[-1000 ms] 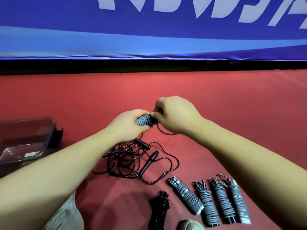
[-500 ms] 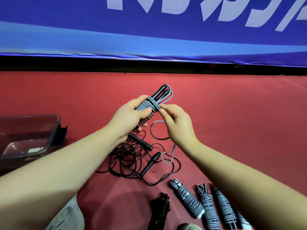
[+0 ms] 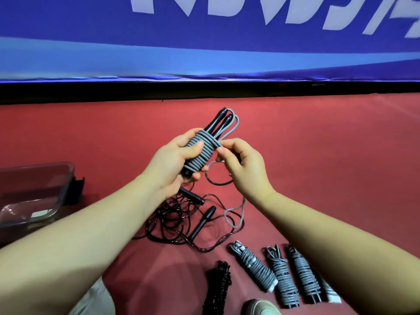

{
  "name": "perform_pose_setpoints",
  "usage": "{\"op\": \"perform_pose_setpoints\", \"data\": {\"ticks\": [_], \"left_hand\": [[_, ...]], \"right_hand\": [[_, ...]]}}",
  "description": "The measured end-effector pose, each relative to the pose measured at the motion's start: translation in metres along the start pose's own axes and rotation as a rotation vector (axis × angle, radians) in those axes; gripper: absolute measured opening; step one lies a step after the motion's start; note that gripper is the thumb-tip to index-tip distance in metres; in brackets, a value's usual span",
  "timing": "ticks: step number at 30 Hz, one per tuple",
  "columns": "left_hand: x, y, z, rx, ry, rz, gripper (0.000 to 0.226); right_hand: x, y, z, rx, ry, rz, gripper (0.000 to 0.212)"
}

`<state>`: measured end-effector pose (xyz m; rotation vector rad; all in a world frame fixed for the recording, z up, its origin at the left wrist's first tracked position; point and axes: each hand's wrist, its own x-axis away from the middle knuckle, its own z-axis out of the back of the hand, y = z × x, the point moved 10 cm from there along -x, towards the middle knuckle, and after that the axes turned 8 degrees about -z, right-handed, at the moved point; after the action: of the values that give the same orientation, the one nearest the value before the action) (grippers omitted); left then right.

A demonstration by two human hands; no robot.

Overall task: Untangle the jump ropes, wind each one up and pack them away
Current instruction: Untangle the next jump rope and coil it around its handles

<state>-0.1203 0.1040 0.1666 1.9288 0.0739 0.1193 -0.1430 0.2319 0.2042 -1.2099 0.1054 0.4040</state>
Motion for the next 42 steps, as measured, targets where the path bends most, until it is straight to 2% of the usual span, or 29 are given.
{"op": "perform_pose_setpoints", "data": {"ticks": [3, 6, 10, 13, 14, 15, 18, 21, 24, 26, 28, 31, 34, 36, 39, 42], "left_hand": [[-0.001, -0.002, -0.003, 0.02, -0.01, 0.005, 0.03], [-0.002, -0.001, -0.002, 0.092, -0.056, 0.024, 0.033], [0.003, 0.004, -0.007, 0.029, -0.282, 0.06, 0.047], [0.016, -0.01, -0.019, -0.059, -0.458, 0.153, 0.05], [0.02, -0.014, -0.022, -0.106, -0.498, 0.179, 0.049], [0.022, -0.016, -0.024, -0.179, -0.532, 0.193, 0.046], [0.027, -0.02, -0.021, -0.516, -0.608, 0.197, 0.036], [0.03, -0.028, -0.022, -0.862, -0.643, 0.158, 0.027], [0.023, -0.034, -0.025, -1.232, -0.606, 0.034, 0.023], [0.016, -0.032, -0.02, -1.296, -0.501, 0.017, 0.026], [0.008, -0.027, -0.011, -1.376, -0.398, -0.023, 0.041], [0.003, -0.02, -0.004, -1.469, -0.337, -0.108, 0.054], [0.0, -0.012, 0.006, -1.394, -0.232, -0.175, 0.049], [-0.002, -0.01, 0.016, -1.221, -0.151, -0.178, 0.047], [0.003, -0.019, 0.027, -0.701, -0.045, -0.046, 0.043], [0.012, -0.026, 0.025, -0.268, 0.009, 0.068, 0.042]], "right_hand": [[-0.004, 0.01, 0.003, -0.067, -0.025, -0.067, 0.019], [-0.012, 0.017, -0.003, -0.022, -0.212, -0.091, 0.016], [-0.009, 0.024, -0.006, 0.285, -0.466, 0.007, 0.024], [-0.01, 0.012, -0.012, 0.605, -0.498, 0.219, 0.018], [-0.009, 0.007, -0.015, 0.693, -0.506, 0.343, 0.015], [-0.009, 0.007, -0.02, 0.746, -0.572, 0.361, 0.012], [-0.009, 0.018, -0.028, 1.06, -0.747, 0.312, 0.021], [-0.008, 0.019, -0.034, 1.344, -0.795, 0.298, 0.027], [-0.005, 0.013, -0.039, 1.363, -0.772, 0.283, 0.025], [-0.007, 0.007, -0.034, 1.295, -0.718, 0.205, 0.022], [-0.008, 0.006, -0.028, 1.169, -0.696, 0.08, 0.021], [-0.007, 0.003, -0.028, 1.029, -0.639, -0.004, 0.026], [-0.008, 0.001, -0.03, 0.943, -0.458, 0.02, 0.032], [-0.002, 0.006, -0.037, 0.916, -0.367, 0.074, 0.037], [0.013, 0.012, -0.044, 0.821, -0.18, 0.205, 0.048], [0.023, 0.01, -0.037, 0.524, -0.028, 0.254, 0.05]]}}
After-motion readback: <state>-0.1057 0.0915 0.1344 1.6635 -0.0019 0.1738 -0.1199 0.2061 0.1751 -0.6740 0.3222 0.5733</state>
